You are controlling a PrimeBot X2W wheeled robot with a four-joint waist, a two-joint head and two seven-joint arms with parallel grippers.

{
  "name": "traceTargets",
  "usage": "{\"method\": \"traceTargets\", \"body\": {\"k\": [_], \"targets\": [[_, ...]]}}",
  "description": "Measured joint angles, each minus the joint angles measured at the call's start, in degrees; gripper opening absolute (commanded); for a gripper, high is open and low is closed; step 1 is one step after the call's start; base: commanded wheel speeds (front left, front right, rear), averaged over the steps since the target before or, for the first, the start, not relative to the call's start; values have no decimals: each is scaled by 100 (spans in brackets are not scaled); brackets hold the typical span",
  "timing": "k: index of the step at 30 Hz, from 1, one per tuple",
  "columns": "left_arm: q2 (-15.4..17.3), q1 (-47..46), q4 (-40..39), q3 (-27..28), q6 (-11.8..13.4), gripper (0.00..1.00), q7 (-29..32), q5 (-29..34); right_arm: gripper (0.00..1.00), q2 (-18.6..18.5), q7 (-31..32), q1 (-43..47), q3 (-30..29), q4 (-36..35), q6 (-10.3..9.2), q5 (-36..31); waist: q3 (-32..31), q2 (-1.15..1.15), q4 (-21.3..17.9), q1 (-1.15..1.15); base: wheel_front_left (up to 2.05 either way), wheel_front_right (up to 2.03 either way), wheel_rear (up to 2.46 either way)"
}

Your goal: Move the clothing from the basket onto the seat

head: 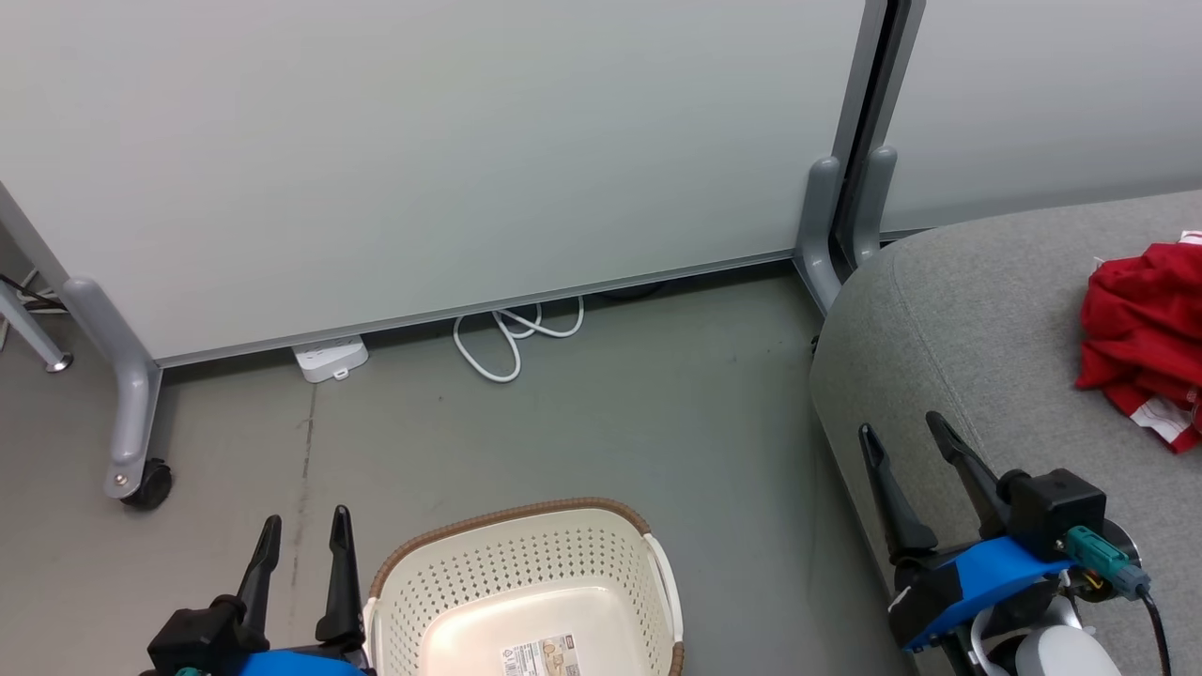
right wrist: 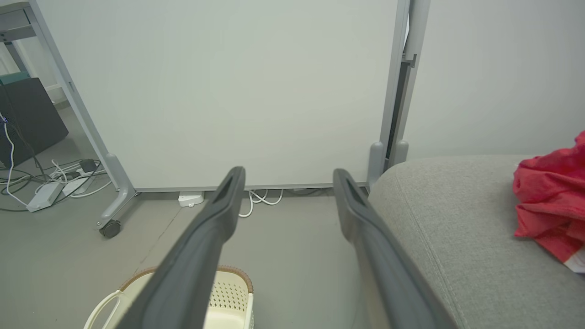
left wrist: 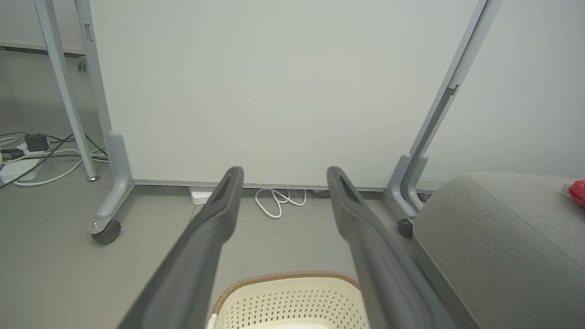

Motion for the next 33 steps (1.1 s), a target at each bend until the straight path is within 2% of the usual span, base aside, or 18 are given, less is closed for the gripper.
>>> {"method": "traceTargets", "body": {"k": [3,4,12,33], "targets": [[-5,0,-1,-4,0,100,0,-4,100,3,-2,1,-2,0,0,5,-4,0,8,0,0,0,0],[-13,5,15,-7,3,0,1,-9,0,4,-1,1,-1,21,0,5,-5,0,9,0,0,0,0],[-111,210,419,-18,4,0,51,-63,0,22,34,232,7,452,0,45,-4,0,13,0,0,0,0],[-122,73,296,158,4,0,602,-2038,0,62,330,232,-247,445,-1,2208,-2,0,55,0,0,0,0]]}}
